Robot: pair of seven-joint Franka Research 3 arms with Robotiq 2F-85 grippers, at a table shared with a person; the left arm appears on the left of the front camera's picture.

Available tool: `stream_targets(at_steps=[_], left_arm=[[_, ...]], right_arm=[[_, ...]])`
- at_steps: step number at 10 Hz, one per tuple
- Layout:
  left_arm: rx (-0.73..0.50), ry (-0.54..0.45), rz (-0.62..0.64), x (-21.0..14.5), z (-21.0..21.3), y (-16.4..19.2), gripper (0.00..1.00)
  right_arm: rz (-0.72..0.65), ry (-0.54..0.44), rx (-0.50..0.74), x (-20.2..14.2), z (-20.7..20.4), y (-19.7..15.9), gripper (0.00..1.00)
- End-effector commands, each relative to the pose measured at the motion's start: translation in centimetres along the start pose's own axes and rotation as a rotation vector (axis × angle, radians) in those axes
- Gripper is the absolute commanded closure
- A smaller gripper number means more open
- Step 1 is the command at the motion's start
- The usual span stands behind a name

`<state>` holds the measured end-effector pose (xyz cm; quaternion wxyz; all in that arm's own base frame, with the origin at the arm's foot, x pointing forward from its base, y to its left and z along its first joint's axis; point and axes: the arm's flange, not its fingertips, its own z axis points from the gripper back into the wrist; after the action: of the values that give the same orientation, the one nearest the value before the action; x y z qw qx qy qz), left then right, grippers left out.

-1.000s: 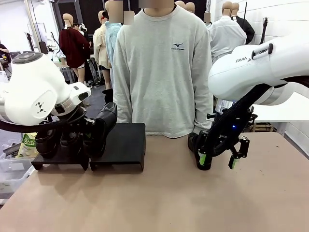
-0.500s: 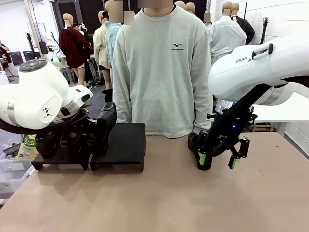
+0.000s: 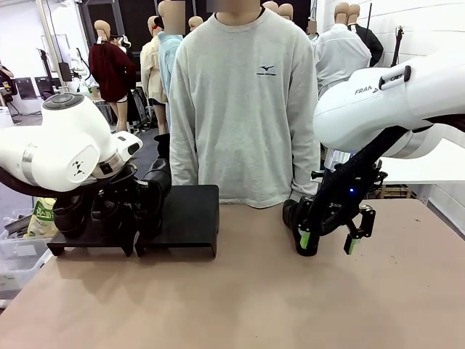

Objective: Organize the shoes by placing them on the stand.
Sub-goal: Place the Shoe from the middle of the table onto the Shoes Stand.

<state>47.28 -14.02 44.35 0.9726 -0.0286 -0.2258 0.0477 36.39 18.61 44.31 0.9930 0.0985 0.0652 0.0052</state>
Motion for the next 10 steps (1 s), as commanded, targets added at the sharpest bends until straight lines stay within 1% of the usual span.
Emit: stream_targets(at_steps=[1,2,5,6,7,8,10], left_arm=[[0.019,0.018,0.038,1.3,0.4,-1.3,1.00],[0.000,0.000,0.000,0.0,0.0,0.0,1.00],[0.000,0.000,0.000,0.0,0.0,0.0,1.00],[0.008,0.028,0.008,0.0,-0.5,-0.1,1.00],[-0.008,0.011,0.001,0.6,-0.6,0.1,1.00],[-0.013,-0.036,-0.025,0.9,-0.8,0.3,1.00],[-0.034,-0.043,-0.033,1.2,-2.1,0.8,1.00]], right_arm=[[0.017,0.004,-0.019,0.3,0.3,0.0,0.00],[0.017,0.004,-0.019,0.3,0.3,0.0,0.00],[0.017,0.004,-0.019,0.3,0.3,0.0,0.00],[0.017,0.004,-0.019,0.3,0.3,0.0,0.00],[0.017,0.004,-0.019,0.3,0.3,0.0,0.00],[0.017,0.004,-0.019,0.3,0.3,0.0,0.00],[0.017,0.004,-0.019,0.3,0.3,0.0,0.00]])
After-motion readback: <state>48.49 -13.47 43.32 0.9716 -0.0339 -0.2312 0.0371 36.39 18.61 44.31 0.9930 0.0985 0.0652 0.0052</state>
